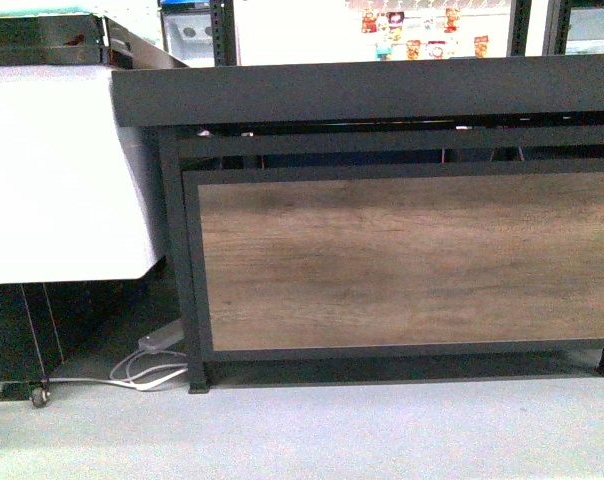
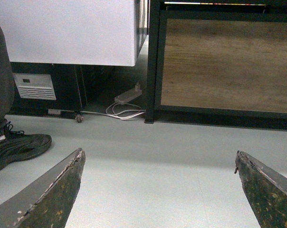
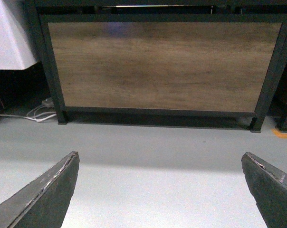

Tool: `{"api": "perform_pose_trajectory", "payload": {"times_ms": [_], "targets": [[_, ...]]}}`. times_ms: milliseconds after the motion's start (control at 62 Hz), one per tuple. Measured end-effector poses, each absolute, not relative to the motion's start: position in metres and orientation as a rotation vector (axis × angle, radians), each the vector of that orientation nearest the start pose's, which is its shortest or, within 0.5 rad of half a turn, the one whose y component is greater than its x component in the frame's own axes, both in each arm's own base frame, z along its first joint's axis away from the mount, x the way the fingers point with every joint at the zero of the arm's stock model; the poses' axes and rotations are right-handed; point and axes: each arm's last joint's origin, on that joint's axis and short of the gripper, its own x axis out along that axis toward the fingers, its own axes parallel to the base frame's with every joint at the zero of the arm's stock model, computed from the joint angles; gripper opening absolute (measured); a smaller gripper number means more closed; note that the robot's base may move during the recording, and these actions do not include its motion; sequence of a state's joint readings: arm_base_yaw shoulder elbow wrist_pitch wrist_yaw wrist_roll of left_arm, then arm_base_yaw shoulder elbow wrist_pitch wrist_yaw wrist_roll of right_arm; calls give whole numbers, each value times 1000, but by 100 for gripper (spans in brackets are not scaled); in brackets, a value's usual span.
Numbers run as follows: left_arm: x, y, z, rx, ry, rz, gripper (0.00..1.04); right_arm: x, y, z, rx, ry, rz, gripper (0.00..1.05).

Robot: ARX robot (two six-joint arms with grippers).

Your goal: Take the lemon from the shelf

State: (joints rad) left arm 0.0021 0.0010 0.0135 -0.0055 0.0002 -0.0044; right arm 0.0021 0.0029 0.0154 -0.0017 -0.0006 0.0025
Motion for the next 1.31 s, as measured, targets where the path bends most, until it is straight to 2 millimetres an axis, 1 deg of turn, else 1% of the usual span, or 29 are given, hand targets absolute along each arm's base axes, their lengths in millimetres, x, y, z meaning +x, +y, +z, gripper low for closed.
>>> {"api": "perform_pose_trajectory", "payload": {"times_ms": [1306], "targets": [[97,0,168,-4,-7,3,97,97,0,168,2,-11,2,102]]}}
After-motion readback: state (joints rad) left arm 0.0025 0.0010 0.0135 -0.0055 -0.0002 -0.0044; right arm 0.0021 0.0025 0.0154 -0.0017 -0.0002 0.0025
